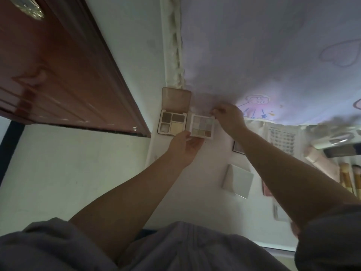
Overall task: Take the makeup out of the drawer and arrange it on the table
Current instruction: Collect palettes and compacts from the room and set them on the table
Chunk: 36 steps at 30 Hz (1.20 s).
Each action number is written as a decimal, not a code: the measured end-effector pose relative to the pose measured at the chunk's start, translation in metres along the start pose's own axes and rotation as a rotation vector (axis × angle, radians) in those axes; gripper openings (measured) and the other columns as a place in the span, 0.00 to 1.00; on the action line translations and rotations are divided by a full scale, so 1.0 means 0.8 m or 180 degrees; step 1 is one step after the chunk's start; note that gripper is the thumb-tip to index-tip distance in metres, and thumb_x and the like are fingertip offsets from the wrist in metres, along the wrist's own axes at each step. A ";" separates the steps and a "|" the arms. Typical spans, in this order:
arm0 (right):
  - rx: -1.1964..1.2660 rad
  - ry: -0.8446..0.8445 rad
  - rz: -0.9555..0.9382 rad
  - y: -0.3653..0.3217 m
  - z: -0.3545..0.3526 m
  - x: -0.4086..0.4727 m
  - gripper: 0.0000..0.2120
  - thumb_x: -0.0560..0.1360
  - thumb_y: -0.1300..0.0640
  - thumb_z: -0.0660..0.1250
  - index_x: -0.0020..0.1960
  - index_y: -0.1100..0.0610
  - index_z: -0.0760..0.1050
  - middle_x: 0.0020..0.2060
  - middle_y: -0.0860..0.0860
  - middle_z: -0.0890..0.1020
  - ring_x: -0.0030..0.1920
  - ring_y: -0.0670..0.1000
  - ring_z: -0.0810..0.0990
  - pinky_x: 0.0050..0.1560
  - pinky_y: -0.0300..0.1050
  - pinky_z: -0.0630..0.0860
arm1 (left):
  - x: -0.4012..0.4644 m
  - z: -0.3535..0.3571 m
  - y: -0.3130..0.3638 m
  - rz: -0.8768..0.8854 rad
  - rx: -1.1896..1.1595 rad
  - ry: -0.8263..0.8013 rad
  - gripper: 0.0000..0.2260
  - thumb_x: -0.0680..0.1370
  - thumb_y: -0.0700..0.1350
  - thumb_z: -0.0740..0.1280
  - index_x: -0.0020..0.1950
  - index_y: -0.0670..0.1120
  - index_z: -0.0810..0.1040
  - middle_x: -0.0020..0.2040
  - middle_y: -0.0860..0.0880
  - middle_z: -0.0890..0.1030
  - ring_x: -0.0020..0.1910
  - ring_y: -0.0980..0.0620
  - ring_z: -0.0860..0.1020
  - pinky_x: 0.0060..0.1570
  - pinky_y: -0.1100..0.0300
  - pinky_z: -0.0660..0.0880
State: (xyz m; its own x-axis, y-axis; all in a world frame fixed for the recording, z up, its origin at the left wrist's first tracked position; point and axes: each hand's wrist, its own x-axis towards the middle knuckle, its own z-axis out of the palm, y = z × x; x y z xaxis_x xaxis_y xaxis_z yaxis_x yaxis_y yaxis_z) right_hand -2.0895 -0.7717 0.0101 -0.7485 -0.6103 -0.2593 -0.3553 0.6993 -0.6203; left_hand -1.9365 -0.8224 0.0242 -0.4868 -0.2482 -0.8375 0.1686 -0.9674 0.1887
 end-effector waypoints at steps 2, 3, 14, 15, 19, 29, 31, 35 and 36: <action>-0.0002 0.0113 0.0035 -0.001 0.011 0.002 0.09 0.76 0.58 0.62 0.50 0.59 0.80 0.46 0.56 0.83 0.48 0.56 0.78 0.41 0.38 0.65 | 0.000 0.006 0.000 0.0107 -0.0096 0.0144 0.08 0.80 0.33 0.53 0.53 0.37 0.71 0.45 0.38 0.75 0.44 0.43 0.75 0.62 0.49 0.72; 0.0054 0.0192 0.0038 -0.001 0.015 0.002 0.09 0.76 0.59 0.62 0.51 0.59 0.80 0.46 0.57 0.83 0.48 0.56 0.79 0.42 0.39 0.67 | -0.001 0.008 0.000 0.0137 -0.0128 0.0215 0.08 0.79 0.32 0.53 0.48 0.38 0.71 0.43 0.39 0.74 0.42 0.43 0.74 0.60 0.50 0.72; -0.0031 -0.0003 0.0064 -0.003 -0.002 -0.011 0.10 0.76 0.59 0.63 0.54 0.62 0.77 0.48 0.58 0.80 0.48 0.55 0.78 0.43 0.36 0.65 | -0.017 0.027 -0.006 0.0260 0.0301 0.0621 0.08 0.78 0.32 0.55 0.42 0.39 0.69 0.40 0.43 0.68 0.44 0.45 0.69 0.51 0.58 0.73; 0.0001 -0.0038 0.0056 0.000 -0.012 -0.020 0.13 0.76 0.60 0.64 0.59 0.61 0.75 0.52 0.57 0.80 0.51 0.53 0.77 0.47 0.35 0.65 | -0.021 0.024 -0.011 0.0222 0.0447 0.0557 0.09 0.78 0.32 0.55 0.41 0.40 0.69 0.39 0.43 0.68 0.40 0.47 0.69 0.45 0.59 0.72; -0.0797 -0.0557 -0.0296 0.029 -0.055 -0.079 0.10 0.76 0.60 0.63 0.55 0.59 0.77 0.52 0.55 0.81 0.53 0.55 0.79 0.53 0.41 0.71 | -0.031 0.005 -0.052 -0.0085 0.1734 0.0160 0.09 0.80 0.36 0.56 0.53 0.38 0.75 0.46 0.43 0.76 0.49 0.47 0.76 0.56 0.55 0.72; -0.1951 -0.0417 -0.1094 0.128 -0.014 -0.214 0.12 0.75 0.52 0.61 0.56 0.58 0.71 0.57 0.56 0.72 0.56 0.59 0.72 0.48 0.48 0.68 | -0.047 -0.019 -0.122 0.0313 0.3029 -0.0092 0.08 0.79 0.39 0.59 0.53 0.42 0.77 0.44 0.45 0.81 0.40 0.53 0.78 0.44 0.62 0.75; -0.1032 -0.0468 -0.0980 0.124 -0.021 -0.215 0.13 0.74 0.51 0.65 0.54 0.57 0.71 0.56 0.54 0.72 0.55 0.56 0.72 0.48 0.43 0.67 | -0.055 -0.028 -0.118 0.0271 0.3141 -0.0067 0.10 0.78 0.41 0.61 0.53 0.39 0.79 0.52 0.39 0.81 0.44 0.49 0.78 0.50 0.57 0.76; 0.0041 -0.0826 -0.1274 0.086 -0.048 -0.220 0.18 0.67 0.51 0.73 0.53 0.53 0.70 0.52 0.48 0.72 0.50 0.48 0.72 0.47 0.42 0.75 | -0.078 -0.053 -0.102 -0.0526 0.2259 -0.1026 0.22 0.78 0.57 0.60 0.62 0.41 0.76 0.56 0.39 0.79 0.52 0.44 0.77 0.57 0.49 0.75; 0.0095 -0.0859 -0.1390 0.077 -0.054 -0.221 0.19 0.67 0.51 0.73 0.54 0.52 0.70 0.52 0.47 0.72 0.50 0.47 0.72 0.48 0.41 0.75 | -0.084 -0.056 -0.099 -0.0575 0.2056 -0.1271 0.25 0.77 0.58 0.59 0.65 0.42 0.74 0.58 0.40 0.78 0.54 0.44 0.77 0.57 0.49 0.76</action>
State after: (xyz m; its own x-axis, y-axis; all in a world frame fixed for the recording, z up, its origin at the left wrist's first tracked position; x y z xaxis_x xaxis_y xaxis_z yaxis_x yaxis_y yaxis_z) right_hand -2.0027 -0.6048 0.0498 -0.3614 -0.9202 -0.1506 -0.5835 0.3491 -0.7332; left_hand -1.8788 -0.7266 0.0421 -0.7515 0.0355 -0.6588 -0.4155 -0.8011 0.4308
